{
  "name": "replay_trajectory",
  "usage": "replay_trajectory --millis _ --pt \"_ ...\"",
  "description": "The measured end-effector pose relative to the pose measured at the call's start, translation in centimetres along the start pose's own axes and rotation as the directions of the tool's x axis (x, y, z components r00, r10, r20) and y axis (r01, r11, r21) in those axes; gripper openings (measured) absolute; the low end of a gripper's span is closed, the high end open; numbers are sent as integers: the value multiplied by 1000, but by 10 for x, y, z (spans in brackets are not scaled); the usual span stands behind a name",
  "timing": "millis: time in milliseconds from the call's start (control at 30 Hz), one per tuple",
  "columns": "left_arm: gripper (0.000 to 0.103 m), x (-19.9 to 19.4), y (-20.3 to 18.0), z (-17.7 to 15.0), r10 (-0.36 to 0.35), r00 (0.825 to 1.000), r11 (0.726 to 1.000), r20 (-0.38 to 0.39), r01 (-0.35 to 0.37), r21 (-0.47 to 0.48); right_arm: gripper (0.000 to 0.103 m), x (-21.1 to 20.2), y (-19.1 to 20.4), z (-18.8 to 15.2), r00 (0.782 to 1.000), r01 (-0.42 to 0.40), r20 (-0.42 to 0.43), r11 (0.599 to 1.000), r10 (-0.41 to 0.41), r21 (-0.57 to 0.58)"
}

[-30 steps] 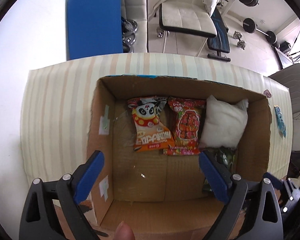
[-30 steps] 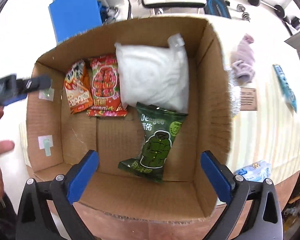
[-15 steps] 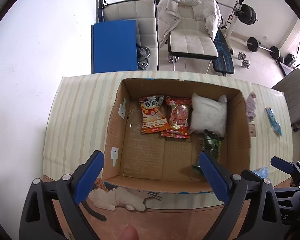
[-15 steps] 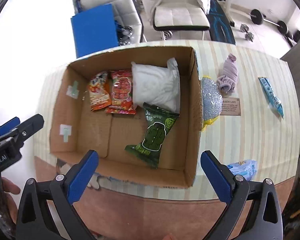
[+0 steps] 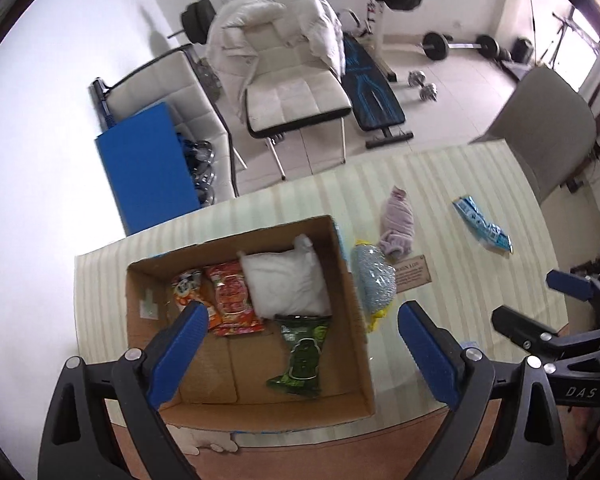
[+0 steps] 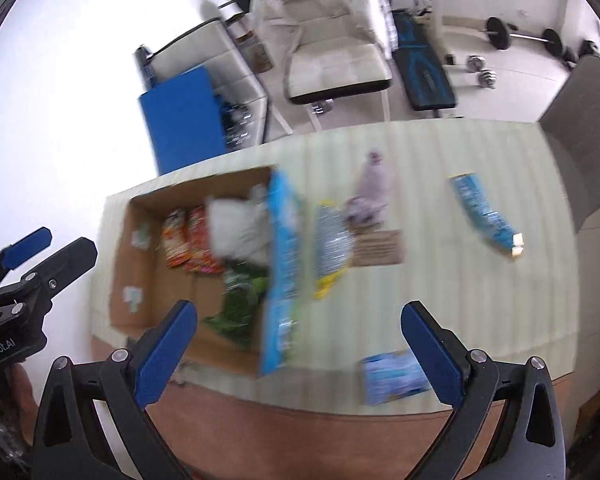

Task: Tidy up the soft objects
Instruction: 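Grasp the silver scrubber with left gripper while right gripper grasps the tissue pack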

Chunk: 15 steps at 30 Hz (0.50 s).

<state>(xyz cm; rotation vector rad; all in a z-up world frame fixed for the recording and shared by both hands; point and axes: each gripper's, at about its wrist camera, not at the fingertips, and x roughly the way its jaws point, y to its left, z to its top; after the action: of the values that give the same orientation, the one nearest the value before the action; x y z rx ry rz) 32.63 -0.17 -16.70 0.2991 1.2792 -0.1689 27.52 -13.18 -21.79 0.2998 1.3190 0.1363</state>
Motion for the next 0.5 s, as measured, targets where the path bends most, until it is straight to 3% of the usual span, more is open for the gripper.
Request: replay_trajectory --millis 100,167,267,333,400,500 --pt "97 46 -49 29 -4 995 995 -98 13 96 103 10 -57 9 998 63 -28 996 -61 66" --pt "97 79 -81 42 54 986 982 -160 -23 187 103 25 -90 5 996 53 -84 990 -43 128" --pt "97 115 -115 48 165 968 947 -190 -101 305 103 58 -135 -17 984 28 -180 965 20 262" --pt "97 133 -131 49 222 954 918 -200 -135 372 103 84 -153 -41 967 -2 -238 929 96 369" --pt "97 146 -138 47 256 942 896 -215 -147 419 103 112 -166 -70 938 -50 -275 866 212 498" --pt "97 169 -146 46 312 917 867 -248 -168 469 103 145 -173 -106 909 -62 -282 768 308 637"
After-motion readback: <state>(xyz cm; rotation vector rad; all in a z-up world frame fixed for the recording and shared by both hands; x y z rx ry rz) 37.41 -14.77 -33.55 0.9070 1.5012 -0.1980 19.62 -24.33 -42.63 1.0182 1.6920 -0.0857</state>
